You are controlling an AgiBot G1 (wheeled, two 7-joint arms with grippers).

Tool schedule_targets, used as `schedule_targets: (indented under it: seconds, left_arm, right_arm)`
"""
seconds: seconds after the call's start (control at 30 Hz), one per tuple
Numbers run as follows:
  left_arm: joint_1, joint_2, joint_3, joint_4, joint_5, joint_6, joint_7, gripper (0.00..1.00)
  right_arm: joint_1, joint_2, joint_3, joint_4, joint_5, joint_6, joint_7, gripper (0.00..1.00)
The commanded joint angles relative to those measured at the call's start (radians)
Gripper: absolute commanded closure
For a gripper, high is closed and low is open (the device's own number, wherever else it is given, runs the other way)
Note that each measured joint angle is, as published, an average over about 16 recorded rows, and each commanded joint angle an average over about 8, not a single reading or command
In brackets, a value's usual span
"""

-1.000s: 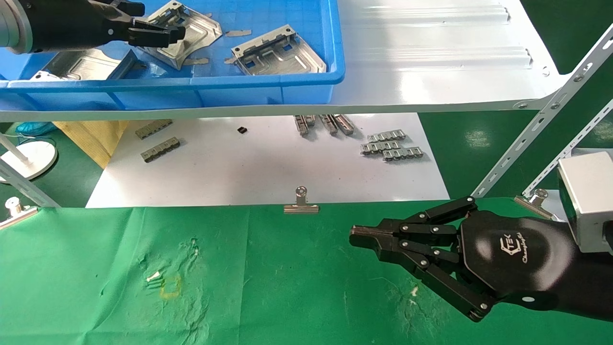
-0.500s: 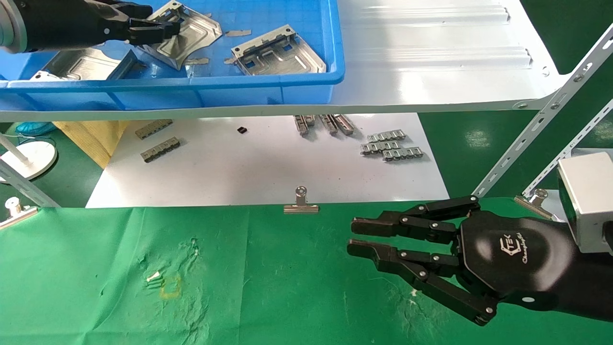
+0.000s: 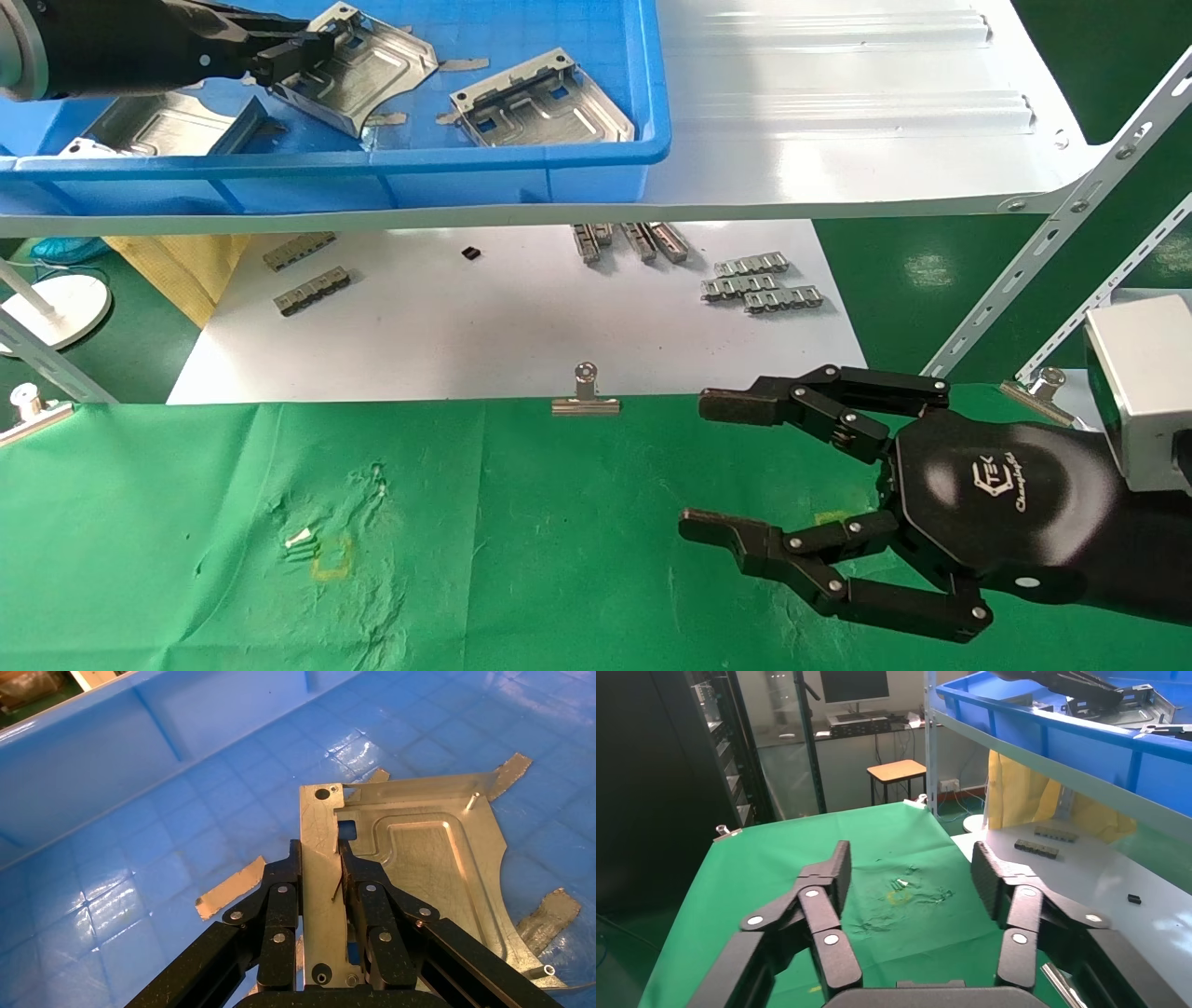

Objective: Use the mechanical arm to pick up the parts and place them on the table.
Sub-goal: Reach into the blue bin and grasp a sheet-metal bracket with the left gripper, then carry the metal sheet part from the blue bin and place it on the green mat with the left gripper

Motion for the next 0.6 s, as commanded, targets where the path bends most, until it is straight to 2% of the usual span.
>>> schedule_targets:
  seconds: [0.03,0.27,0.6]
  left_arm:
    - [-0.001,0.001,0.0,0.003,0.0,-0.006,-0.003,1.0]
    - [-0.031,-0.033,-0.029,-0.051,-0.045,0.126,0.078,1.0]
    - [-0.033,-0.106,-0.055,-0.135,-0.11,0.554,0.255,1.0]
  right_arm:
    - [0.0,0.0,0.0,0.0,0.0,0.0,0.0,0.0]
    - [0.0,0.0,0.0,0.0,0.0,0.0,0.0,0.0]
    - [0.0,0.0,0.0,0.0,0.0,0.0,0.0,0.0]
